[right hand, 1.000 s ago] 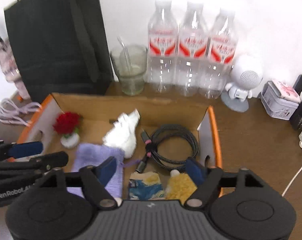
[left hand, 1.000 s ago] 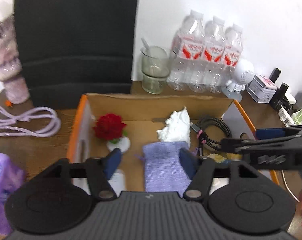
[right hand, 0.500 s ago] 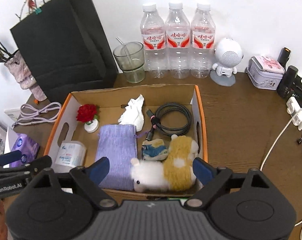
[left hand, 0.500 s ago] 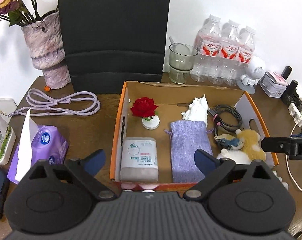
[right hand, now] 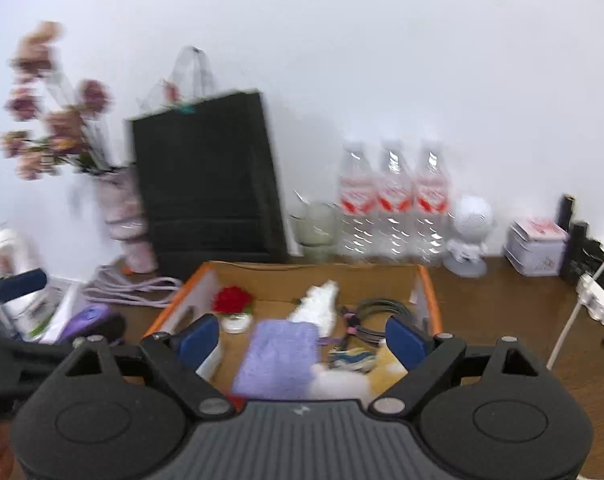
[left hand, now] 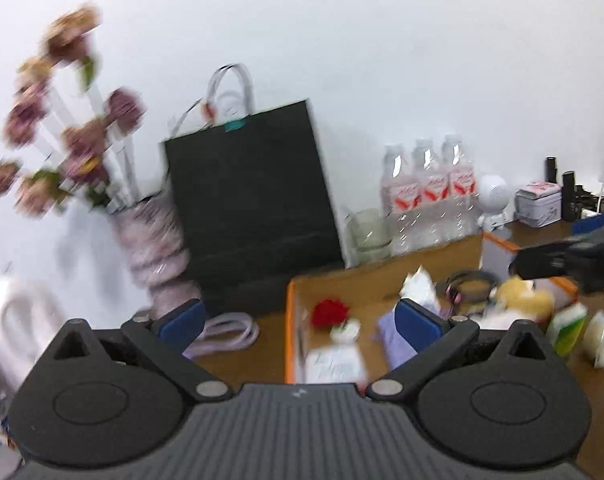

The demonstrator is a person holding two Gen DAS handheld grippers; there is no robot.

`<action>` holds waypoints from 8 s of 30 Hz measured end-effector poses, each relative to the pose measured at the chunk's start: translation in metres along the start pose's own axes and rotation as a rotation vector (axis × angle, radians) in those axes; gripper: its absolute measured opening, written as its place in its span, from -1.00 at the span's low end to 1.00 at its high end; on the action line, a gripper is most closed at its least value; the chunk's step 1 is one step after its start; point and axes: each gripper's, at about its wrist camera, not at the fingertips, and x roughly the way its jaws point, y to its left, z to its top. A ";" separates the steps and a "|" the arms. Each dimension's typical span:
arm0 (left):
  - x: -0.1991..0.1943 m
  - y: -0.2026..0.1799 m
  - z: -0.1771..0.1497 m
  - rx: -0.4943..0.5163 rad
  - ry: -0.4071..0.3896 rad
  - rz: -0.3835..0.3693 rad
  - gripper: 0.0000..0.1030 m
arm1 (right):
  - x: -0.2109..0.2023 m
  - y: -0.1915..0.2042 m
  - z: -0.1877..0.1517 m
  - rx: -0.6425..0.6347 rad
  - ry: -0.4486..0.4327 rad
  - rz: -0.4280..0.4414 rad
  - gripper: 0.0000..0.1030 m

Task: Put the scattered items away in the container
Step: 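Withdraw both tools from the box toward the small items on the table, then grasp the clear wrapped item with the left tool while the right tool grasps another, then lower both wrapped items into the box and open both tools, then withdraw both tools from the box toward the white bottle caps, then grasp the small white cap with the left tool while the right tool grasps the large cap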

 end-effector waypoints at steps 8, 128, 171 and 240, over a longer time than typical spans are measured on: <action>-0.104 0.006 -0.104 -0.149 0.027 0.022 1.00 | -0.067 0.015 -0.122 0.022 -0.019 0.089 0.41; 0.219 -0.032 0.050 -0.135 0.332 -0.287 -0.67 | 0.116 -0.027 0.027 0.079 0.141 0.111 -0.70; 0.030 0.006 0.012 -0.100 0.269 -0.161 0.43 | 0.014 -0.027 -0.025 0.151 0.200 0.037 0.32; 0.118 0.041 -0.082 -0.092 0.303 -0.294 -0.48 | 0.076 0.076 -0.118 -0.092 0.202 0.239 0.03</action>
